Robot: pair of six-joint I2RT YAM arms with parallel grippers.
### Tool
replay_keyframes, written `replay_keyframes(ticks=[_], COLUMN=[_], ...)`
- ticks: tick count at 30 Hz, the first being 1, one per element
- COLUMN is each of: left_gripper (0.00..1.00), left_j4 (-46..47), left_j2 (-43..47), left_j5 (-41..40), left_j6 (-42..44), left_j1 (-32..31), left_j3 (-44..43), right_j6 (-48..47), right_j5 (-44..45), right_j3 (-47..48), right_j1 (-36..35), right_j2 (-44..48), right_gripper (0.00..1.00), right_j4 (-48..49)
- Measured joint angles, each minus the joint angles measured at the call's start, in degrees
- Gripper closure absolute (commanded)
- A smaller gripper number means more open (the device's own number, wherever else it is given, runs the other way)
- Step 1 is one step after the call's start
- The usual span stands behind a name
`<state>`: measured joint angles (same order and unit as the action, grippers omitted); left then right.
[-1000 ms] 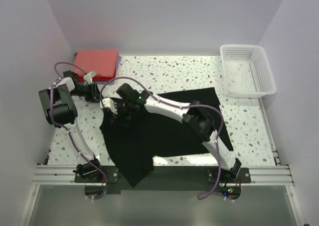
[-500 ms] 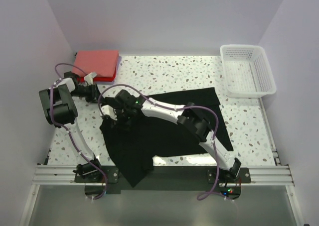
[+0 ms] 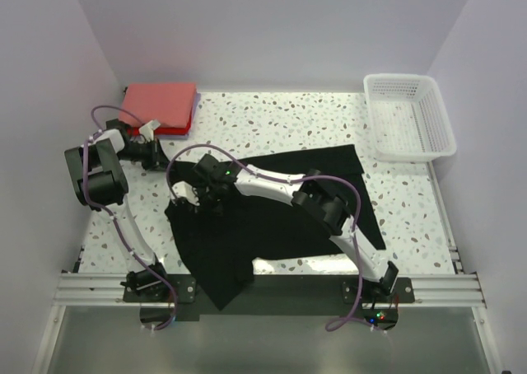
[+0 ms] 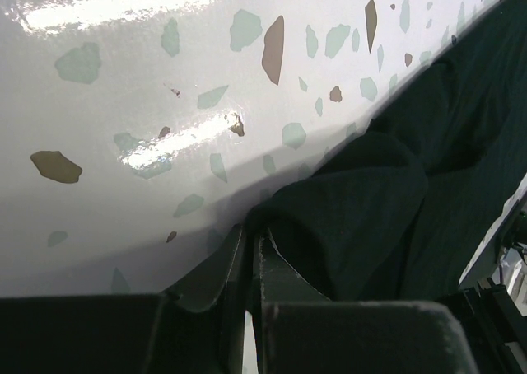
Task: Fold and stack the t-shirts
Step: Fold the tshirt
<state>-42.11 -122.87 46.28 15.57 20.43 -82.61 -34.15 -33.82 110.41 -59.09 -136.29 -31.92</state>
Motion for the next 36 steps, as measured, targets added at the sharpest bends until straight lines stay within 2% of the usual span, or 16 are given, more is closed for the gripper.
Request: replay_keyframes(ticks=[11, 12, 13, 14, 17, 21, 26, 36], left_gripper=[1.0, 1.0, 1.0, 1.0, 1.0, 1.0, 1.0, 1.0], left_j4=[-0.7, -0.7, -0.8, -0.9, -0.9, -0.9, -0.9, -0.9], left_j2=[0.0, 0.0, 0.0, 0.0, 0.0, 0.0, 0.0, 0.0], left_j5=[-1.9, -2.0, -2.0, -2.1, -2.2, -2.2, -2.2, -2.2], left_j6=[-1.5, -1.6, -1.6, -1.6, -1.6, -1.6, -1.6, -1.6], left_j1=[-0.4, -0.4, -0.5, -0.6, -0.6, -0.6, -0.6, -0.6], left_j3=[-0.8, -0.9, -0.9, -1.0, -1.0, -1.0, -1.0, -1.0], right_j6=[4.2, 4.7, 5.1, 5.6, 6.4, 6.7, 6.6, 6.3], right_j5=[-4.9, -4.9, -4.8, -4.5, -2.8, 0.9, 4.7, 5.9], right_j3=[-6.4, -6.7, -6.7, -6.6, -5.8, -1.8, -0.4, -0.4], right_j1=[0.3, 0.3, 0.3, 0.3, 0.3, 0.2, 0.0, -1.3], right_j2=[10.1, 11.0, 11.6, 12.1, 11.7, 8.1, 4.4, 1.9], right_gripper=[1.0, 0.98, 0.86, 0.64, 0.47, 0.44, 0.44, 0.36], right_j4=[0.4, 0.8, 1.1, 1.7, 1.8, 1.2, 0.9, 0.2])
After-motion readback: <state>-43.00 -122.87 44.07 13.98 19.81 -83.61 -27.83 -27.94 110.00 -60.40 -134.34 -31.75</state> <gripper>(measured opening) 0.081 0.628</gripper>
